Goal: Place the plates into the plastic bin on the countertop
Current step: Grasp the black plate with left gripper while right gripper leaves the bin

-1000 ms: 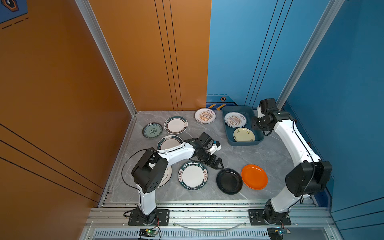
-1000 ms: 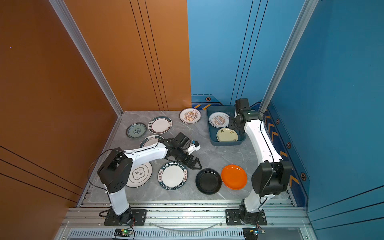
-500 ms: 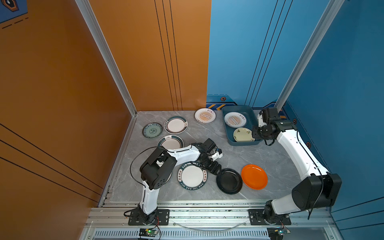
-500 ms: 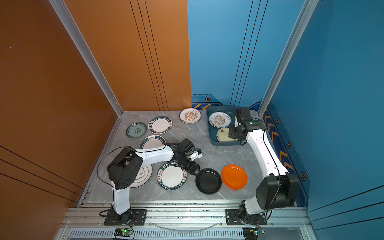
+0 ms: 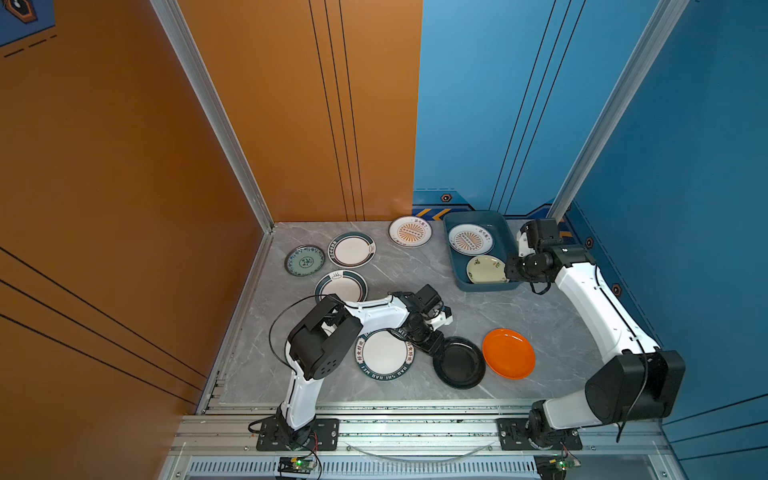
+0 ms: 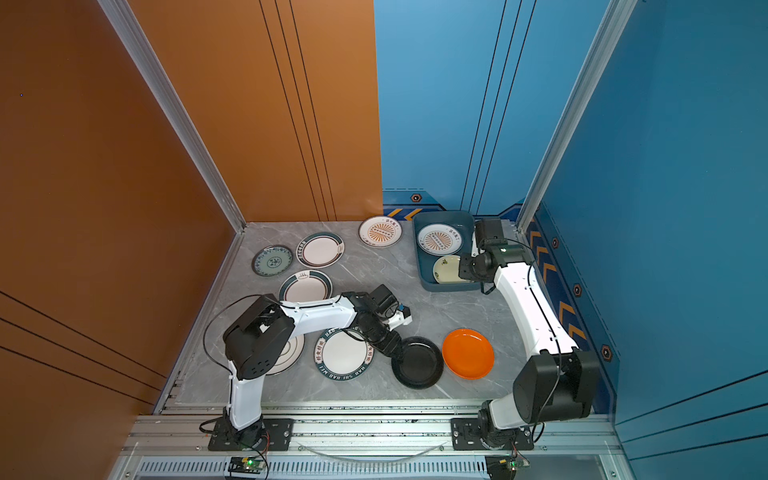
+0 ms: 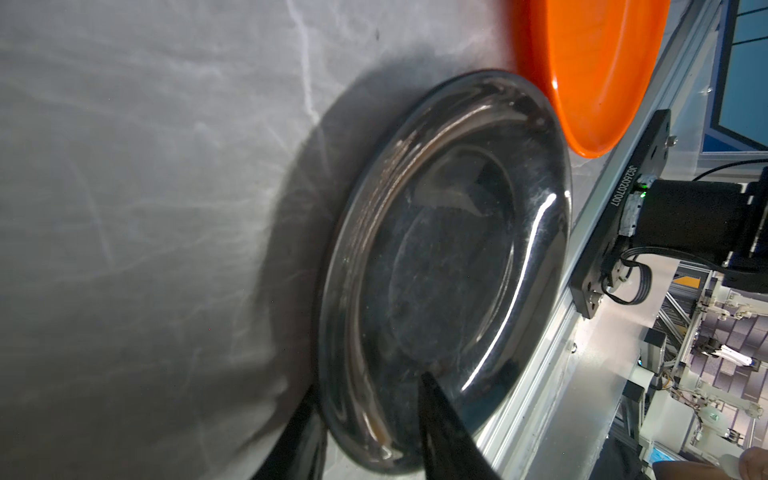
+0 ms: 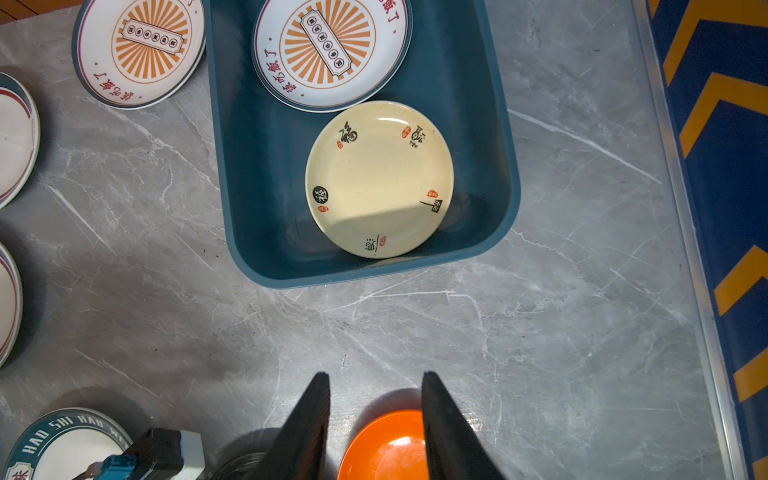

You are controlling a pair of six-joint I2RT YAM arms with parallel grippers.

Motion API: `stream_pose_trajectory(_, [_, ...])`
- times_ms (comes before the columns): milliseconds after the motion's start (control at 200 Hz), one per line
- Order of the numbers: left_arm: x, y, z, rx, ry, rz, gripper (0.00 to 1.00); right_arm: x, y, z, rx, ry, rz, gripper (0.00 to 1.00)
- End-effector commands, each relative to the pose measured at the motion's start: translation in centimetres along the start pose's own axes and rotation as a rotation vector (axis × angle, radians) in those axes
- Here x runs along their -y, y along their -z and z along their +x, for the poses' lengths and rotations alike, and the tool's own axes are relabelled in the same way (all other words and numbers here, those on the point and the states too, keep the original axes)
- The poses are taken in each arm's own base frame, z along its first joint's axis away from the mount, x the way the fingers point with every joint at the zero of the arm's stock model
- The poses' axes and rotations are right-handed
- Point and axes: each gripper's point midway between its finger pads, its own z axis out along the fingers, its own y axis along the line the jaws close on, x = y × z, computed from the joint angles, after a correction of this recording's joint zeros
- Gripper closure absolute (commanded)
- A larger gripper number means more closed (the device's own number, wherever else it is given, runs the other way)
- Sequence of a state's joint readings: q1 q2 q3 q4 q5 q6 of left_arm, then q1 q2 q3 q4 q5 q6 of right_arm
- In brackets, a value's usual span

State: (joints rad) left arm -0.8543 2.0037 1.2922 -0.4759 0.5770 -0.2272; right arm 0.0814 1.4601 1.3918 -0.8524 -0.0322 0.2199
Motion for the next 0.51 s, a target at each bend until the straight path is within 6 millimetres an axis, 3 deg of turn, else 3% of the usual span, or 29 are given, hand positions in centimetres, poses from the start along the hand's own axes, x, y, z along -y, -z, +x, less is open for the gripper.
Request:
stream_pose_trajectory(0, [-0.6, -1.7, 1.1, -0.067, 0.025, -0.003, 0.71, 0.2, 0.8, -0.1, 0.026, -0.024, -0.014, 0.61])
stream_pose_trajectory(200, [-1.3, -1.9, 0.8, -0.067, 0.038, -0.017, 0.81, 0.3, 0.6, 0.5, 0.017, -0.027, -0.016, 0.61])
stream_pose_trajectory(295, [-1.8, -1.6, 0.4, -0.053, 0.05, -0.03, 1.0, 0.1, 0.3, 0.9, 0.006, -0.027, -0.024, 0.61])
stream_pose_trajectory(501, [-3.6, -0.1, -0.9, -0.005, 0.085, -0.054, 1.0, -1.9, -0.2, 2.8, -0.012, -0.002, -0.11, 0.61])
